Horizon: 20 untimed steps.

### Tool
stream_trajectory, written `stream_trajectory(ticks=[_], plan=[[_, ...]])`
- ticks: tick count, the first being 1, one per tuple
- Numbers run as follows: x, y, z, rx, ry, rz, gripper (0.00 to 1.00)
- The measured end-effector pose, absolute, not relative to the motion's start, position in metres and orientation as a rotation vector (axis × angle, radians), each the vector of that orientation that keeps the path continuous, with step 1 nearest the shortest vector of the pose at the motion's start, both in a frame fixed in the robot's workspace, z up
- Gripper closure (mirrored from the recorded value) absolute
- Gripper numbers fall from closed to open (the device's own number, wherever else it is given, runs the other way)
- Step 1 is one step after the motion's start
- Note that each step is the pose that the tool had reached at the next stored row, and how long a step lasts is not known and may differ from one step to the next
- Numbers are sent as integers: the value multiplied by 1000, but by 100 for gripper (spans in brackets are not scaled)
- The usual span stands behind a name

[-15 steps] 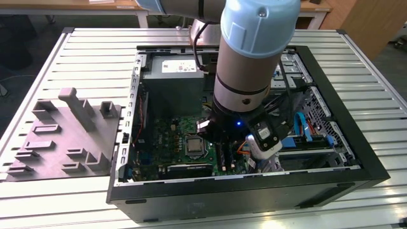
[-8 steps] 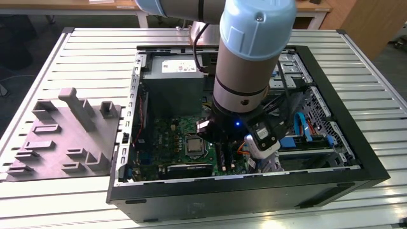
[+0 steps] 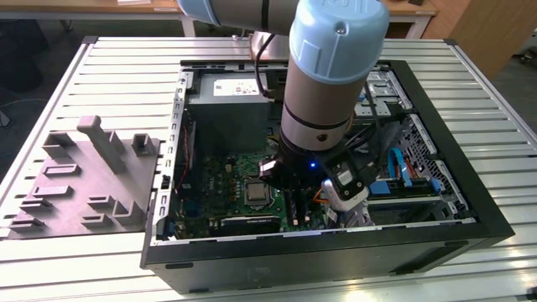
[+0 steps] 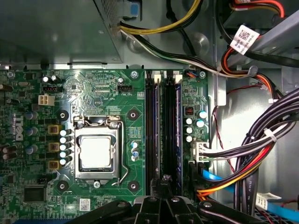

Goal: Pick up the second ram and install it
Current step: 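Press down the second ram until it locks into place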

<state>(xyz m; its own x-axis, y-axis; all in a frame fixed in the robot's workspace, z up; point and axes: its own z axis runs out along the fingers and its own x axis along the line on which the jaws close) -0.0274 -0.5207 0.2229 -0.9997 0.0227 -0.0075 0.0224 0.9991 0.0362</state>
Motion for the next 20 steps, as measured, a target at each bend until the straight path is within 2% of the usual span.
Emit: stream_trajectory(ticks=[20], plan=[[-27, -521, 218, 35, 3133, 58, 90]])
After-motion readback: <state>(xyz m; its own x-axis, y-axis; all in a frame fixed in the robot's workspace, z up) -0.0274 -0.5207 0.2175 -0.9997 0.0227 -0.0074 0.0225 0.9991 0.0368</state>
